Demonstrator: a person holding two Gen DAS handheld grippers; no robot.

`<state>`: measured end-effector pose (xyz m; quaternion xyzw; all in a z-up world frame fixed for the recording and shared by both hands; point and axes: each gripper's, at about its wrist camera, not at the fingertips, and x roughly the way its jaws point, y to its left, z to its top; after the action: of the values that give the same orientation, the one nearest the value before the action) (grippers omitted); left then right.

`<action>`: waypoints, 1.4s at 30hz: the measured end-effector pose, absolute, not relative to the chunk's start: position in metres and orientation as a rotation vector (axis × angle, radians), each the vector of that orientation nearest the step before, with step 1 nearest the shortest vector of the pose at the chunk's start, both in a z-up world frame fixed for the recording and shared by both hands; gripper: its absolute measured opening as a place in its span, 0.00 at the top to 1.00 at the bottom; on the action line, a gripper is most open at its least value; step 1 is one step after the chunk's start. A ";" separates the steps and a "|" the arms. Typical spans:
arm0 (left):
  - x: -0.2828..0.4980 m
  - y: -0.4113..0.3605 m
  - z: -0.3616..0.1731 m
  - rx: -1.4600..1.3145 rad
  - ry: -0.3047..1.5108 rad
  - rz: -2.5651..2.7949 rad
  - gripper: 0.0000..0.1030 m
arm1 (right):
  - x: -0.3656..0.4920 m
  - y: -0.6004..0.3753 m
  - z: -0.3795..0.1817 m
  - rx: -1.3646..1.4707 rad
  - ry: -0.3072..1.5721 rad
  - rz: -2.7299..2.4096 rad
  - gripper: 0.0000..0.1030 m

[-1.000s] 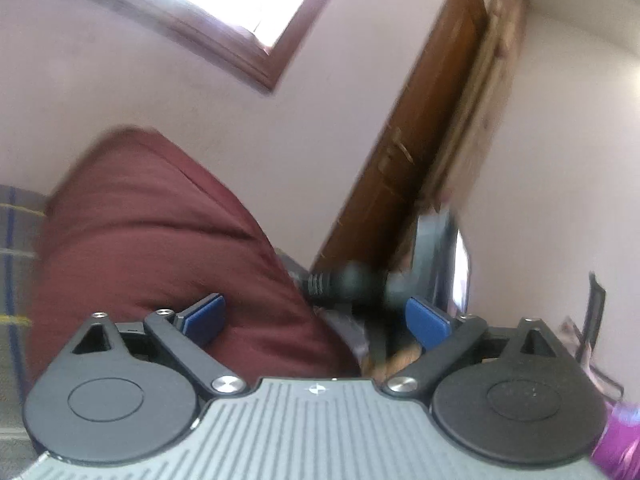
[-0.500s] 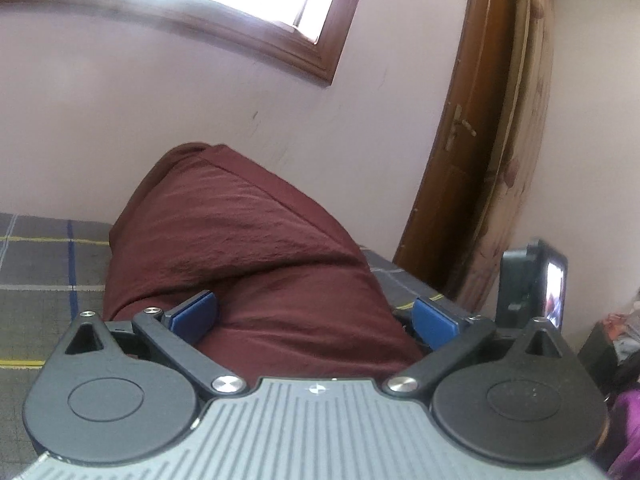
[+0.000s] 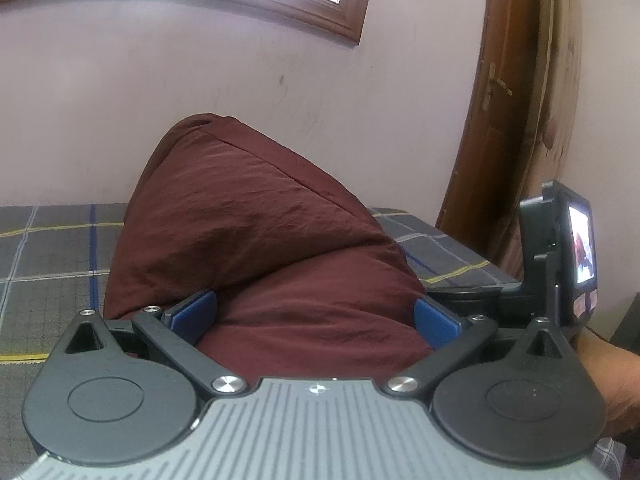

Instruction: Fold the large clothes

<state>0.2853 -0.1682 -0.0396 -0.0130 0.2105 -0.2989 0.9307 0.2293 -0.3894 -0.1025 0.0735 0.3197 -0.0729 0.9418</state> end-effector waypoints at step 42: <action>0.285 -0.164 -0.039 0.015 0.447 -0.623 0.00 | 0.235 -0.375 0.007 0.198 0.565 0.129 0.94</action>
<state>0.2849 -0.1640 -0.0393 0.0072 0.2182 -0.3040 0.9273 0.2349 -0.3753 0.0072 0.0973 0.2781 0.0633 0.9535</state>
